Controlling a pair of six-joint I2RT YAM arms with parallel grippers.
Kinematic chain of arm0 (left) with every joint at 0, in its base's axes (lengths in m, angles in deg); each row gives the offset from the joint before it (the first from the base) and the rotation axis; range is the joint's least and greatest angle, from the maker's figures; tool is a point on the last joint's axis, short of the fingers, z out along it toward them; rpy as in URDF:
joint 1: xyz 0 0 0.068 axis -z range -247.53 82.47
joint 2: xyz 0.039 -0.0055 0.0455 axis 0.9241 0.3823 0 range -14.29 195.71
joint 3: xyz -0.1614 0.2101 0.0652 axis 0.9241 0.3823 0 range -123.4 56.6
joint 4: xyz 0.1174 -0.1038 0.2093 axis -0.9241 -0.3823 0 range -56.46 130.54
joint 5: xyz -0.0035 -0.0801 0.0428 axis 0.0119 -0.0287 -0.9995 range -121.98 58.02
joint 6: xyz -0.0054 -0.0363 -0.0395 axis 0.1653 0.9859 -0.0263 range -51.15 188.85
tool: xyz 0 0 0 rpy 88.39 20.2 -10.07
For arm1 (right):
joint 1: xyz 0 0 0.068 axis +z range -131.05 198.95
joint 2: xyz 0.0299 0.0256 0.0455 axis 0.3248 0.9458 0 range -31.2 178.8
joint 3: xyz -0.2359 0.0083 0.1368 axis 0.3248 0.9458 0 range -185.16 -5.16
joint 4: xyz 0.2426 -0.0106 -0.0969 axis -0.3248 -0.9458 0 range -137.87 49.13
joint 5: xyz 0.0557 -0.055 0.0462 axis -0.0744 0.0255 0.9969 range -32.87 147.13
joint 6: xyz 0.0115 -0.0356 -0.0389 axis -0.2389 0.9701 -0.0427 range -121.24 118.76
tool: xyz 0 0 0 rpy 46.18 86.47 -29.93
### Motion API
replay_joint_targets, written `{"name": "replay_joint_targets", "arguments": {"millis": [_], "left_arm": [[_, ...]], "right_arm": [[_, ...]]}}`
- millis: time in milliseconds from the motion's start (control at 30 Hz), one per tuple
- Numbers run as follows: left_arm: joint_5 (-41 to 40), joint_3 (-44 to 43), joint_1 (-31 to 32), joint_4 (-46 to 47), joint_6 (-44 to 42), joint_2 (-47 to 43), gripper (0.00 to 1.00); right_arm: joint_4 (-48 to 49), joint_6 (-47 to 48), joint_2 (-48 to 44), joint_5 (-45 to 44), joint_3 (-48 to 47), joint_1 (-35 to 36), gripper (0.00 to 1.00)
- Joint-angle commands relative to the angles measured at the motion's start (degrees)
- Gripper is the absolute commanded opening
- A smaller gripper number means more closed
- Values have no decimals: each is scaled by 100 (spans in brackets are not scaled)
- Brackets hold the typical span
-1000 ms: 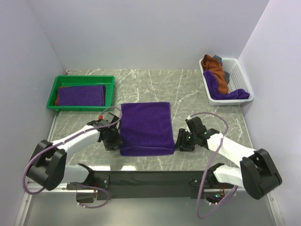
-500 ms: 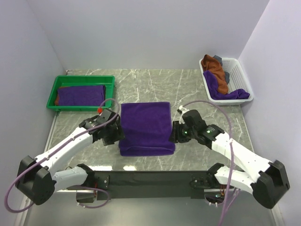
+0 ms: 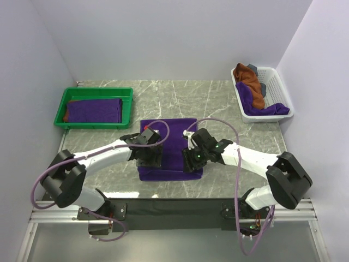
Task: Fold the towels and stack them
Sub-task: Fold the towel
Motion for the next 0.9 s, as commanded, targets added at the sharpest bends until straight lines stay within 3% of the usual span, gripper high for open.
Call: {"name": "replay_joint_targets", "arguments": {"millis": [0,267,867], "left_arm": [[181,-32,216,427,-360,136,69],[260,101,489,603,-246,383,67],[489,1059,1166,796,589,-171,65]], "right_arm": [[232,317,100,106,-215,120,54],[206,370,153,149,-48,348,53],[338,-34,-715,484,805,577,47]]}}
